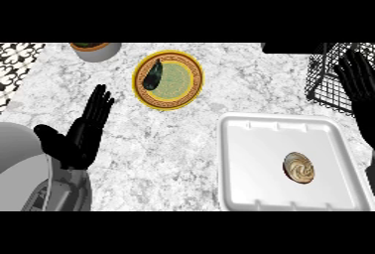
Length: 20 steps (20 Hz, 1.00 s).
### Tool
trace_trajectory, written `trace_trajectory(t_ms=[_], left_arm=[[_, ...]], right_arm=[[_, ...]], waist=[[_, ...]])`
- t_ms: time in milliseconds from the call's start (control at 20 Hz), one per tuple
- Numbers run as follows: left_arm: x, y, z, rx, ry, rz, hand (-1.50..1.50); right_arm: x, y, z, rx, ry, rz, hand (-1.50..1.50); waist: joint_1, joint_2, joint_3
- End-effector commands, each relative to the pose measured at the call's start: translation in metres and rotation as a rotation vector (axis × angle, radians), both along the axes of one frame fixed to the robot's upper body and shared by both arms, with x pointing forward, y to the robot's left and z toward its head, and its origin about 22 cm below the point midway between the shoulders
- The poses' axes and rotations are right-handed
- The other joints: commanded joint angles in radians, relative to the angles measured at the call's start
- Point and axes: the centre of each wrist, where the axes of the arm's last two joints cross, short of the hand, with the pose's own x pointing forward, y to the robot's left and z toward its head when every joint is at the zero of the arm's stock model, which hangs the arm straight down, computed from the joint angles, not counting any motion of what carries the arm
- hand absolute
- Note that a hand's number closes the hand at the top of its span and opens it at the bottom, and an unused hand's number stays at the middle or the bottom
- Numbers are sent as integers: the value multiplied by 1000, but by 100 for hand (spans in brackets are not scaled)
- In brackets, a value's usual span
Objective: Pick the cupcake from the tray and place it in the tiered basket
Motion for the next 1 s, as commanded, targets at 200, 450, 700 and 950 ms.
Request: trace_trajectory(t_ms=[200, 450, 700, 950], left_arm=[[3, 5, 9, 176, -49, 129, 0], [4, -5, 3, 179, 3, 106, 0], [-7, -22, -7, 200, 9, 106, 0], [1, -30, 8, 198, 9, 122, 0]], right_arm=[[-28, -78, -17, 431, -139, -18, 150], [-47, -67, -95, 762, 112, -16, -150], [-97, -126, -97, 730, 57, 253, -150], [-127, -185, -48, 414, 107, 296, -150]], waist=[[-19, 15, 29], [-17, 21, 30], [-19, 16, 23], [-19, 17, 21]])
